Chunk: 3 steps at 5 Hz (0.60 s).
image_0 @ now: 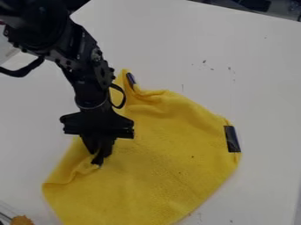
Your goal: Move the cloth to the left side of the table
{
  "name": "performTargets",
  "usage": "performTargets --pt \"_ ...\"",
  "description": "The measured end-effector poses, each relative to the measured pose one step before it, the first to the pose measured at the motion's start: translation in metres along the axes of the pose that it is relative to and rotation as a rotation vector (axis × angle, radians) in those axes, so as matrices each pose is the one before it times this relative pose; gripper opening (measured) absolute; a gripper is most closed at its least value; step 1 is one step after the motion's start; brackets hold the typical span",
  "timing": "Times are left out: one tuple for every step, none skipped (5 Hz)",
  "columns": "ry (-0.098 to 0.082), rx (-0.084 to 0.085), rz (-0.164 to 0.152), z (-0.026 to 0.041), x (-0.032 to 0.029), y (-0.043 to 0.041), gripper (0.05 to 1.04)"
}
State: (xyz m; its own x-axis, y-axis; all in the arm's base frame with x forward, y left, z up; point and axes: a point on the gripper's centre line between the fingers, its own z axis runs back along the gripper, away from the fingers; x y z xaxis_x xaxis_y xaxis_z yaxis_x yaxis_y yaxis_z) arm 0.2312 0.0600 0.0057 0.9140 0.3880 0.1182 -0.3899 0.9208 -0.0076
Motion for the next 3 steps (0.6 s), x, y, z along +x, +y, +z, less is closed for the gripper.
performTargets --pt "0.0048 0.0078 0.0066 0.00117 0.00047 0.00105 0.11" --pt "0.0127 0.0189 0.0245 0.00894 -0.00249 -0.00023 0.082" --pt "-0.0489 0.0039 0.0594 0.02425 0.00282 -0.00333 0.082"
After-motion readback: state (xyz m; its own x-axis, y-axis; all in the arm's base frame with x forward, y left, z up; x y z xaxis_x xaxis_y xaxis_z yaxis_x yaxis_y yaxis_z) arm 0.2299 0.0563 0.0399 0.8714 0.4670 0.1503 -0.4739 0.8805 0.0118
